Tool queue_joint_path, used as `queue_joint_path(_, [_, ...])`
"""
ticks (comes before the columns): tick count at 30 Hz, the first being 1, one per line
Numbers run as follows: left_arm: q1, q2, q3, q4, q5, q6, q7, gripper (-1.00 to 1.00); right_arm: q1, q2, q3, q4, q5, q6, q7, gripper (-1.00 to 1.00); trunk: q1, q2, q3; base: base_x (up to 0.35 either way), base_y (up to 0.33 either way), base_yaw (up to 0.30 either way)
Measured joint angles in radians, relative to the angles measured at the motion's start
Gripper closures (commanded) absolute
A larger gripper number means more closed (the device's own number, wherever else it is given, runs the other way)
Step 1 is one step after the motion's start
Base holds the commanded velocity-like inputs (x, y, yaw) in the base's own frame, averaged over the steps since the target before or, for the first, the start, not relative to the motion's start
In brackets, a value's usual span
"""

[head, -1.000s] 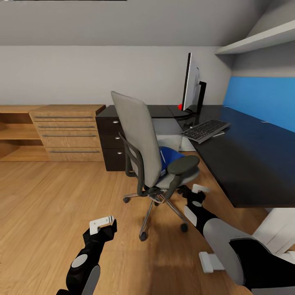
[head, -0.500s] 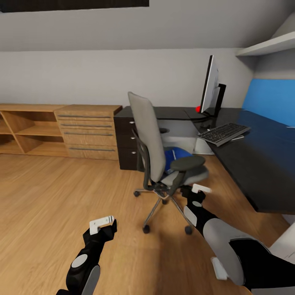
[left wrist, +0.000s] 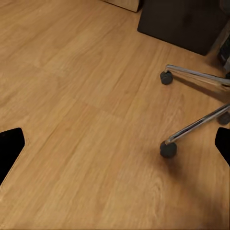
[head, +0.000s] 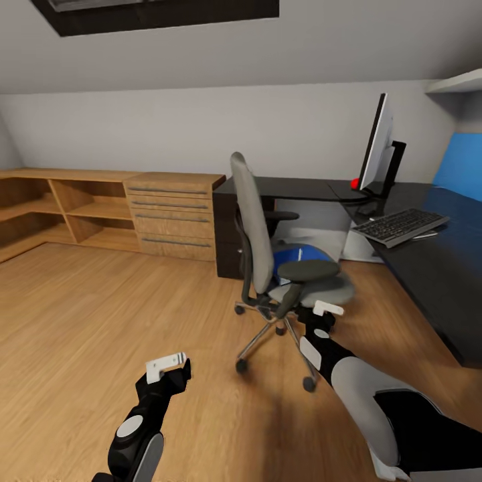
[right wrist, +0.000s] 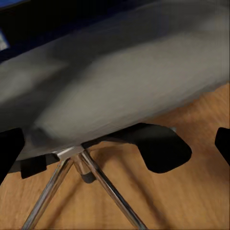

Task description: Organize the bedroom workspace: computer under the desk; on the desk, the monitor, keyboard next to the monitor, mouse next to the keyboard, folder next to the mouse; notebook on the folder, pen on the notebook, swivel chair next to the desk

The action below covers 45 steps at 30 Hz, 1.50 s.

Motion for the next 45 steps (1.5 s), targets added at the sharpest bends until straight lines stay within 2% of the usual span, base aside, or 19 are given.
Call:
queue_joint_path(12, [0.0,0.0,-0.001,0.011,0.001,0.0,0.0,-1.0,0.0,0.019,0.002,0.0,0.002,0.001,0.002,-1.0,0.0,0.0,0.003,0.0,0.0,0.269])
queue_joint_path(25, [0.0,0.0,-0.001,0.015,0.0,0.0,0.0,-1.0,0.0,0.02,0.007,-0.001,0.003,0.002,0.004,-1.0,0.0,0.0,0.003,0.0,0.0,0.26])
queue_joint_path(33, [0.0,0.0,-0.002,0.016,0.0,0.0,0.0,-1.0,0.0,0.019,0.007,-0.001,0.003,0.002,0.004,-1.0,0.0,0.0,0.003,0.0,0.0,0.017])
queue_joint_path(45, [0.0,0.0,0.0,0.015,-0.001,0.0,0.0,-1.0,0.0,0.018,0.006,-0.002,0.003,0.002,0.004,-1.0,0.0,0.0,0.013,-0.02,0.002,-0.167])
